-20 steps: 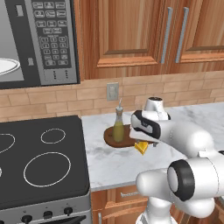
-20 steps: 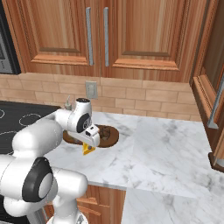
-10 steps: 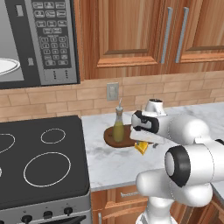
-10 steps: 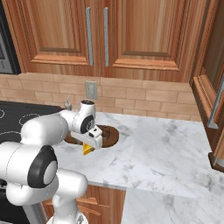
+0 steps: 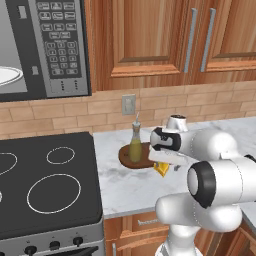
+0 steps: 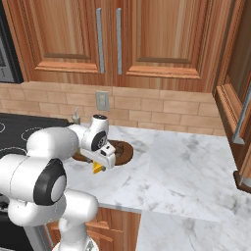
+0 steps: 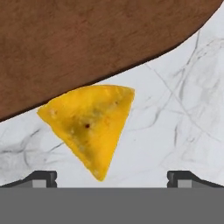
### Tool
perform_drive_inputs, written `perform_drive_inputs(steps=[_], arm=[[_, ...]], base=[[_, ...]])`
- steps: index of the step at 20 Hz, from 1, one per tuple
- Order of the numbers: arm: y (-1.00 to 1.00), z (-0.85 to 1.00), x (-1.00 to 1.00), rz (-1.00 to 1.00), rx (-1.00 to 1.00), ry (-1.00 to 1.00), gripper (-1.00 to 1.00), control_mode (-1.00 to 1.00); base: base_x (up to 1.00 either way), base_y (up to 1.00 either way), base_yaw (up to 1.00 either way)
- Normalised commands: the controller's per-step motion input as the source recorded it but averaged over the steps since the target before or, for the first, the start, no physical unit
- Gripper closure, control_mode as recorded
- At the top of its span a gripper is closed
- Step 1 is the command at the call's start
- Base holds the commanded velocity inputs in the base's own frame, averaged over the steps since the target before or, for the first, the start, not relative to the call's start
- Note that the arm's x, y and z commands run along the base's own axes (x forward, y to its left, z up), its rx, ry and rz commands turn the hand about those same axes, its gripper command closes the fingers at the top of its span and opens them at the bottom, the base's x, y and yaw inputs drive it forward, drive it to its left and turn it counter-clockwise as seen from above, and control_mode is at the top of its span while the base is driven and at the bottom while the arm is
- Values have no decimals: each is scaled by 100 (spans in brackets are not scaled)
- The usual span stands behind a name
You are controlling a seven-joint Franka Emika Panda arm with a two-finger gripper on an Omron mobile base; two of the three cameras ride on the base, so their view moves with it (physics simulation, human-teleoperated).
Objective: Retrieve the reheated potato from the microwave, then place the potato, cheese, and condiment on the cutting board.
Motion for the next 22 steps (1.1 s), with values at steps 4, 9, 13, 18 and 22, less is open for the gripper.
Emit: perform_drive_inputs(steps=[4, 9, 13, 18, 22], arm=[[3, -12, 11, 0, 0, 0, -100, -100], [3, -10, 20, 1, 0, -7, -100, -100], [4, -9, 24, 2, 0, -7, -100, -100], [2, -10, 15, 2, 0, -4, -100, -100], [0, -15, 2, 2, 0, -3, -100, -100]], base=[[0, 0, 0], [0, 0, 0], [0, 0, 0], [0, 0, 0], [0, 0, 0]])
